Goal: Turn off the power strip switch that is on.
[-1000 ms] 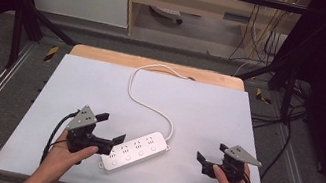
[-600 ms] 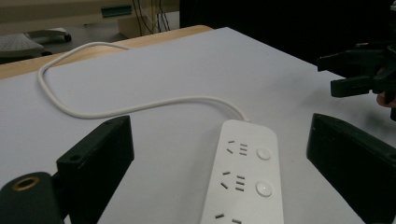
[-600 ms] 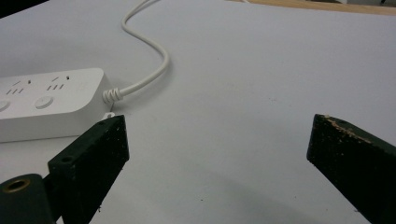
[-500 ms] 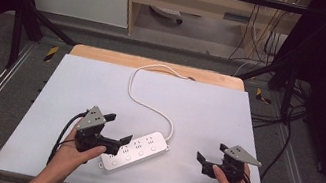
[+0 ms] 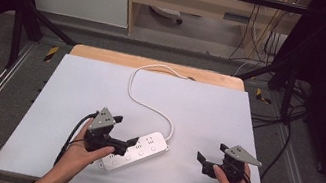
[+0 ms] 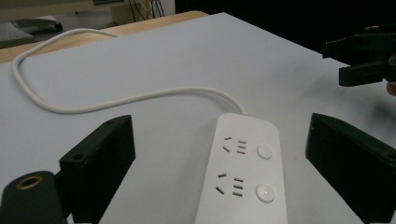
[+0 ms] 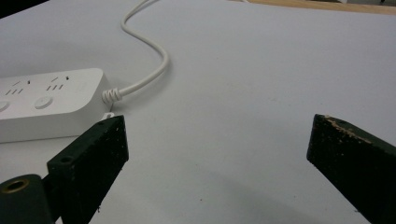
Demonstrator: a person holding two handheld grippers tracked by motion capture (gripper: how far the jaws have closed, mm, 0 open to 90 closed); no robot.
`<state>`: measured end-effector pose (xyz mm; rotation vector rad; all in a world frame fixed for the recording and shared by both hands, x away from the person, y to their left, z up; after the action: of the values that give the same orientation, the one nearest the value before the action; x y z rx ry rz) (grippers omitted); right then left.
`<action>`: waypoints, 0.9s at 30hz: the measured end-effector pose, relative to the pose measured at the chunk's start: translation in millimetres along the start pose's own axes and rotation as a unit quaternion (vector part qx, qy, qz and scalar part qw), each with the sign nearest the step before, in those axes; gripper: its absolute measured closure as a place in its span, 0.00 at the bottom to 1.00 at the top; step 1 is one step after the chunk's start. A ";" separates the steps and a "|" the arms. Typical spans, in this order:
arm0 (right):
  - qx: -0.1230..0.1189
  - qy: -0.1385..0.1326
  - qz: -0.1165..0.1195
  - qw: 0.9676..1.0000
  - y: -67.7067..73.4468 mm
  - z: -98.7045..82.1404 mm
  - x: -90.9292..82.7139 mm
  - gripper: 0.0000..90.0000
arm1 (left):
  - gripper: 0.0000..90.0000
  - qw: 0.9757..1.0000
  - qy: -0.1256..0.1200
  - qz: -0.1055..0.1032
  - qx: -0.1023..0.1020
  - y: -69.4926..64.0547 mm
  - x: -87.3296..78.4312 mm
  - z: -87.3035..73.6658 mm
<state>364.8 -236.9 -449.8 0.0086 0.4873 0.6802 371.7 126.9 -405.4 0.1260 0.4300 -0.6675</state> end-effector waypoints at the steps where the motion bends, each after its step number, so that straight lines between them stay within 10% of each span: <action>1: 0.000 0.000 0.000 1.000 0.0 0.0 0.0 0.06 | 0.09 1.000 0.001 0.000 0.001 -0.6 1.0 -0.4; 27: 0.000 0.004 0.001 1.000 0.1 -0.8 1.5 0.06 | 0.46 0.999 0.027 -0.042 0.009 -13.6 13.8 -7.6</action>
<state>365.4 -236.1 -451.2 0.0056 0.4958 0.6822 370.2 110.3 -417.8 0.1439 0.4825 -0.7518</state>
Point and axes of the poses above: each handheld gripper's, and its own axes: x roughly forward along the jaws, z roughly out of its top, y roughly to its left, the point moved 3 cm from there along x, roughly forward along the jaws, and after that the axes turned 9 degrees about z, right-handed, at the moved point
